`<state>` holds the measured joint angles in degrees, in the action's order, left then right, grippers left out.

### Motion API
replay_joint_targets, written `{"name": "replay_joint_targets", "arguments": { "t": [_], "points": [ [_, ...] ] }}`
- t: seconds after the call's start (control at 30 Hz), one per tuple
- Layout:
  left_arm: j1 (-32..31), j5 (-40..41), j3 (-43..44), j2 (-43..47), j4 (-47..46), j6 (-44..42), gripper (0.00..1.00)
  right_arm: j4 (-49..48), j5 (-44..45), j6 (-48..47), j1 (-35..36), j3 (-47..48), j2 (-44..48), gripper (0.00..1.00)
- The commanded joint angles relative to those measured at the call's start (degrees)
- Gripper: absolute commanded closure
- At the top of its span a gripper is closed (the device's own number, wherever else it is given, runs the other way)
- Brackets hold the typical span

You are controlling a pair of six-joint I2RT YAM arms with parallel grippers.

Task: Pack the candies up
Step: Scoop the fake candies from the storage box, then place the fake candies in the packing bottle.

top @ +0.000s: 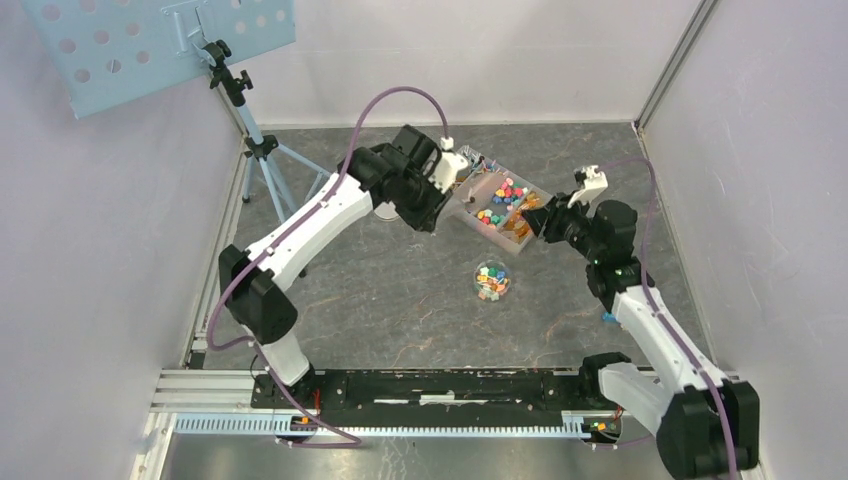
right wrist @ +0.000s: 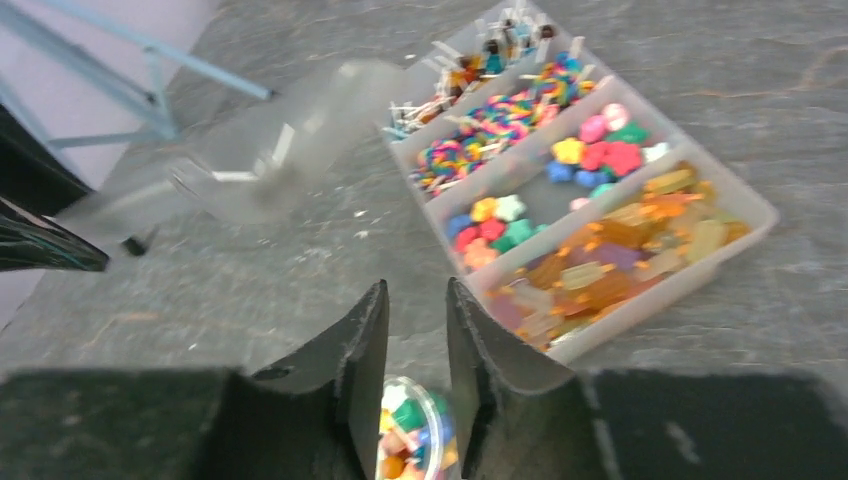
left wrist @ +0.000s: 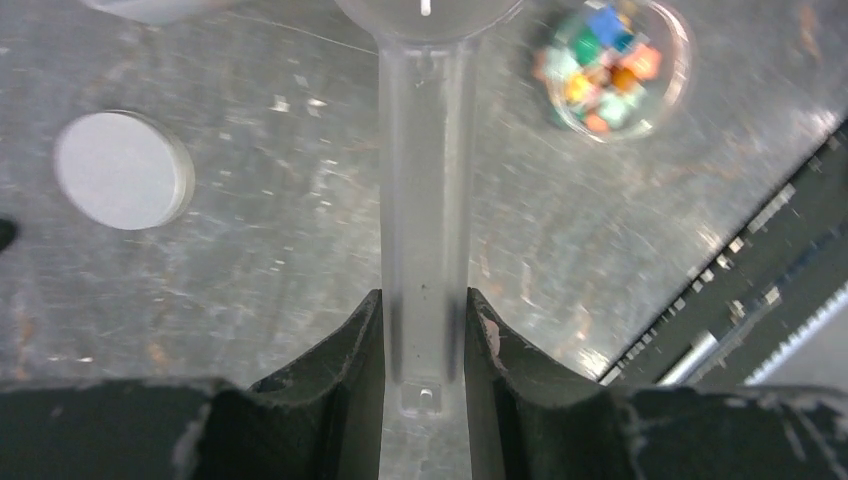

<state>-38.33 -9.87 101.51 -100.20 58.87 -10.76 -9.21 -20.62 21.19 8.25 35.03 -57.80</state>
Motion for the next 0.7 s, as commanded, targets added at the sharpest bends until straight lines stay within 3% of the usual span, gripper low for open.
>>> {"name": "replay_joint_targets", "arguments": {
  "t": [0.0, 0.1, 0.3, 0.67],
  "points": [
    [-4.80, -3.42, -6.10, 7.02, 0.34, 4.94, 0.98, -2.07, -2.53, 1.99, 4.20, -4.11, 8.78, 0.70],
    [-6.74, -4.49, -12.05, 11.45, -1.54, 6.87, 0.98, -3.05, -2.03, 5.30, 6.89, -6.49, 14.68, 0.78],
    [-9.97, -3.27, -18.95, 17.79, -2.16, 9.49, 0.98, -4.07, -1.14, 9.78, 11.52, -10.03, 20.53, 0.84],
    [-11.00, -4.26, -23.12, 20.88, -2.53, 10.18, 0.98, -5.12, 3.49, 9.93, 18.50, -10.43, 16.42, 0.90]
  ]
}}
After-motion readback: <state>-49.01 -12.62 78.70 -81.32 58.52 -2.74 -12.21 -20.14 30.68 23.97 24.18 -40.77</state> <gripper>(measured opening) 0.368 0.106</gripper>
